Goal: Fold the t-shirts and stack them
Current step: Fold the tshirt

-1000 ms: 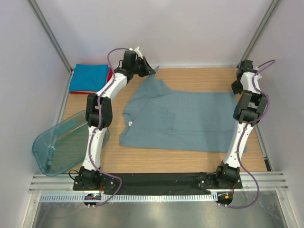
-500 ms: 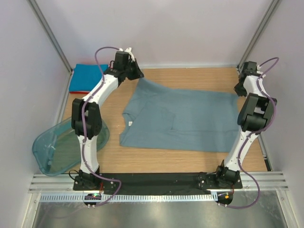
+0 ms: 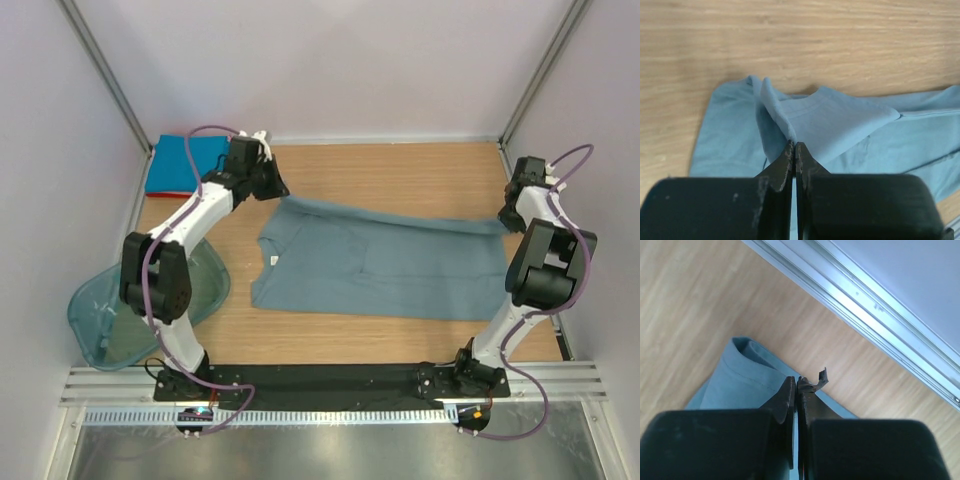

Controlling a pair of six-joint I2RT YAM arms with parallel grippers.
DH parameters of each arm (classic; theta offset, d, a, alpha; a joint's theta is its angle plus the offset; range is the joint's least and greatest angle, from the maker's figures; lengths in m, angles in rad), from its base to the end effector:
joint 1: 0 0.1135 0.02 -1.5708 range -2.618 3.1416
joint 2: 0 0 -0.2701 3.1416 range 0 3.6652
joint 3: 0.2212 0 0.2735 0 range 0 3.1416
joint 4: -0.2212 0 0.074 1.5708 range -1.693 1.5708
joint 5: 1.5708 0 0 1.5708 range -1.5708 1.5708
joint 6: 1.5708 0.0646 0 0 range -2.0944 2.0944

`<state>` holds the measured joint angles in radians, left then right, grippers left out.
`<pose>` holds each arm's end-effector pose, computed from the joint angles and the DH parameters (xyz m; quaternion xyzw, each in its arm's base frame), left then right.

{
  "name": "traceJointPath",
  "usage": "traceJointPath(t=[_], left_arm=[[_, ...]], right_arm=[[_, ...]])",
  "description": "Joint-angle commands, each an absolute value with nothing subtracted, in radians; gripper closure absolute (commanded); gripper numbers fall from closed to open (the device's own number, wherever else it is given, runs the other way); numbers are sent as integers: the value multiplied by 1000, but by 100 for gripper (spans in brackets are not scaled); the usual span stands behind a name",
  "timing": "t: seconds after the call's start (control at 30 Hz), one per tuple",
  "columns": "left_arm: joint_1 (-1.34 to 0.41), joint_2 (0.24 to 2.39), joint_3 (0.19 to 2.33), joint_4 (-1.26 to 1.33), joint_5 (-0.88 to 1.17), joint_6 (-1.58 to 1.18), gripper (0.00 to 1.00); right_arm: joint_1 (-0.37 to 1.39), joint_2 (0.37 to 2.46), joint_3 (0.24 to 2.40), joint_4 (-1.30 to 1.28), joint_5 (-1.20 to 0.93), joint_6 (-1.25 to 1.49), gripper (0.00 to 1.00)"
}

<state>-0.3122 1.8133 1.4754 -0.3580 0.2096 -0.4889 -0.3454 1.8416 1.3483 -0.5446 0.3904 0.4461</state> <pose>0.4353 -0.1546 0.2559 -0.0353 0.9013 -0.2515 0.3510 0.3903 -0.1666 0.1851 0.4120 0.8536 -0.1739 0.2674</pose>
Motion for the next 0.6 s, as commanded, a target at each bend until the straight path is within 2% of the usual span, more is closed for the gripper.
traceJointPath(t=[0.0, 0.3, 0.57], left_arm=[[-313, 1689, 1398, -347, 222, -474, 100], [-341, 1580, 1195, -357, 239, -477, 100], [-353, 1566, 1152, -434, 218, -449, 100]], right_arm=[[-356, 1752, 1295, -519, 440, 440, 99], [-362, 1730, 1200, -558, 472, 465, 99], [-362, 1660, 1108, -558, 468, 489, 99]])
